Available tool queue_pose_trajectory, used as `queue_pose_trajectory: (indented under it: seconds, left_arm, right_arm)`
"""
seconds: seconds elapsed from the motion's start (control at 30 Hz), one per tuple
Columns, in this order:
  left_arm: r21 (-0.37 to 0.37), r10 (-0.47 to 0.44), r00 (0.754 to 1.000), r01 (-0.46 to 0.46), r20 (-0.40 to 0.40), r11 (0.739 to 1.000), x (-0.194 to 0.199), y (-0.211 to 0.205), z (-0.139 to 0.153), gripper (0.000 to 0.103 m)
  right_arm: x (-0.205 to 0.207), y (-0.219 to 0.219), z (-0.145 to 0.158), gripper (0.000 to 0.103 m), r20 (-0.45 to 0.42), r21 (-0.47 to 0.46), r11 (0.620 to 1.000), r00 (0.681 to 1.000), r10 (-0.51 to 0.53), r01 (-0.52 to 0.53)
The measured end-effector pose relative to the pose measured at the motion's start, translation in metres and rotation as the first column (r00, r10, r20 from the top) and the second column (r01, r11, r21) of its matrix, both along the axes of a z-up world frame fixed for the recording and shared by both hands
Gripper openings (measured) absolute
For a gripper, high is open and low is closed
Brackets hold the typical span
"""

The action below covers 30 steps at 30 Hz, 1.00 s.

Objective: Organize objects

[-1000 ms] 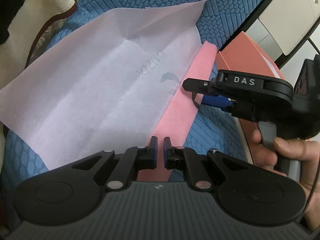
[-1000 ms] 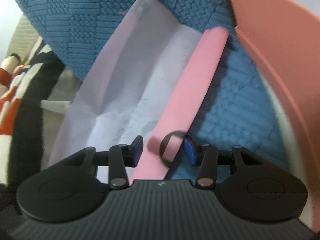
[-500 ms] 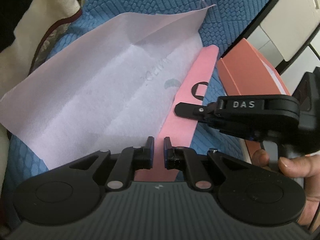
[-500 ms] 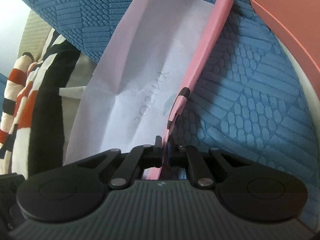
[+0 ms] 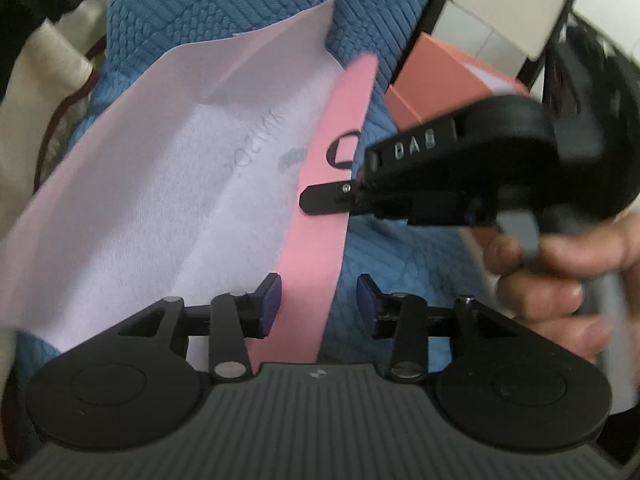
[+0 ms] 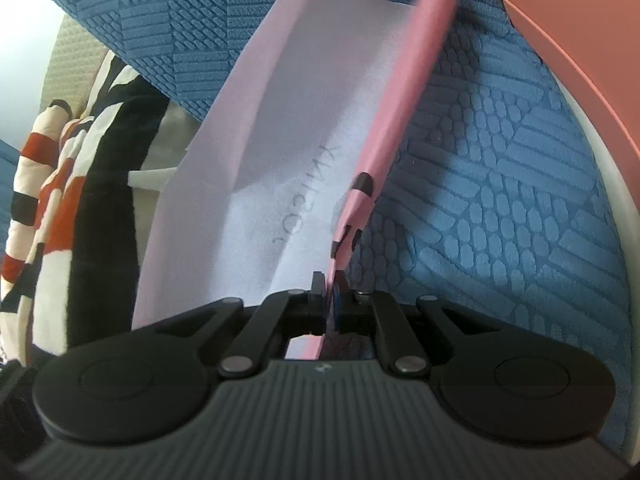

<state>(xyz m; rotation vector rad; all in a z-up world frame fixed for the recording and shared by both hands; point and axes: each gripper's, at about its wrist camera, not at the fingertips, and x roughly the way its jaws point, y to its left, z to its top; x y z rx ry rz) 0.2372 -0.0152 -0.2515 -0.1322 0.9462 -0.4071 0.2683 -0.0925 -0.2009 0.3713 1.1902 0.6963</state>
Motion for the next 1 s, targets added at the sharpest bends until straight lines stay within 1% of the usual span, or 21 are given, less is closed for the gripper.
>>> queue_pose_trajectory:
  seconds: [0.03, 0.07, 0.1, 0.13, 0.17, 0.23, 0.3, 0.37, 0.43, 0.5, 0.53, 0.6, 0.73, 0.8, 0.9, 0.97, 1.0]
  left_arm:
    - [0.033, -0.002, 1.000, 0.002, 0.010, 0.999, -0.001, -0.004, -0.001, 0.047]
    - [0.063, -0.010, 1.000, 0.008, 0.018, 0.998, -0.003, -0.008, -0.002, 0.044]
    - [0.083, -0.011, 0.999, 0.009, 0.030, 0.996, -0.005, -0.010, -0.002, 0.039]
    - [0.086, -0.012, 0.999, 0.009, 0.036, 0.996, -0.006, -0.011, -0.001, 0.031]
    - [0.072, -0.012, 0.999, 0.009, 0.035, 0.997, -0.007, -0.010, 0.000, 0.026]
    - [0.041, 0.002, 0.999, -0.003, 0.032, 0.999, -0.008, -0.005, 0.001, 0.021]
    - [-0.034, 0.035, 0.999, -0.035, 0.001, 0.999, -0.007, 0.004, 0.001, 0.019]
    - [-0.110, 0.064, 0.997, -0.068, -0.035, 0.992, -0.004, 0.012, 0.000, 0.017]
    - [-0.183, 0.093, 0.993, -0.103, -0.066, 0.978, -0.002, 0.023, -0.002, 0.015]
    - [-0.244, 0.125, 0.986, -0.148, -0.109, 0.958, 0.002, 0.035, -0.007, 0.012]
    - [-0.264, 0.137, 0.982, -0.167, -0.131, 0.950, 0.003, 0.038, -0.010, 0.007]
    - [-0.306, 0.155, 0.971, -0.205, -0.181, 0.930, 0.006, 0.047, -0.018, 0.007]
    - [-0.350, 0.179, 0.956, -0.253, -0.231, 0.902, 0.009, 0.055, -0.024, 0.007]
    - [-0.350, 0.198, 0.948, -0.278, -0.247, 0.895, 0.009, 0.058, -0.028, 0.007]
    - [-0.373, 0.206, 0.938, -0.303, -0.277, 0.877, 0.009, 0.063, -0.032, 0.007]
    - [-0.370, 0.211, 0.936, -0.309, -0.282, 0.876, 0.010, 0.064, -0.033, 0.007]
    - [-0.368, 0.214, 0.934, -0.313, -0.286, 0.875, 0.010, 0.064, -0.033, 0.007]
  right_arm:
    - [0.000, 0.000, 0.000, 0.005, -0.007, 0.004, 1.000, 1.000, 0.002, -0.002]
    - [-0.001, -0.001, 0.001, 0.005, -0.009, 0.003, 1.000, 1.000, 0.005, -0.005]
    - [-0.001, -0.001, 0.002, 0.005, -0.006, -0.001, 1.000, 1.000, 0.009, -0.009]
    - [-0.002, -0.002, 0.003, 0.005, -0.003, -0.007, 1.000, 1.000, 0.012, -0.012]
    - [-0.002, -0.002, 0.003, 0.005, -0.002, -0.011, 1.000, 1.000, 0.013, -0.013]
    - [-0.002, -0.004, 0.004, 0.006, -0.004, -0.017, 1.000, 1.000, 0.014, -0.014]
    - [-0.002, -0.005, 0.006, 0.009, 0.006, -0.023, 0.999, 1.000, 0.025, -0.025]
    - [-0.005, -0.004, 0.011, 0.011, 0.034, -0.030, 0.999, 0.998, 0.044, -0.043]
    - [-0.006, -0.005, 0.017, 0.017, 0.061, -0.030, 0.998, 0.997, 0.053, -0.052]
    - [-0.008, -0.007, 0.024, 0.018, 0.099, -0.026, 0.998, 0.993, 0.062, -0.060]
    - [-0.008, -0.008, 0.028, 0.018, 0.118, -0.020, 0.998, 0.991, 0.065, -0.063]
    - [-0.010, -0.009, 0.035, 0.018, 0.153, -0.009, 0.997, 0.985, 0.075, -0.075]
    - [-0.014, 0.000, 0.040, 0.018, 0.198, 0.000, 0.993, 0.973, 0.114, -0.117]
    - [-0.016, 0.006, 0.037, 0.018, 0.201, -0.012, 0.991, 0.970, 0.134, -0.134]
    - [-0.018, 0.015, 0.029, 0.018, 0.195, -0.041, 0.987, 0.968, 0.158, -0.153]
    - [-0.017, 0.019, 0.024, 0.018, 0.188, -0.056, 0.986, 0.968, 0.167, -0.159]
    - [-0.016, 0.021, 0.021, 0.016, 0.183, -0.064, 0.985, 0.969, 0.167, -0.158]
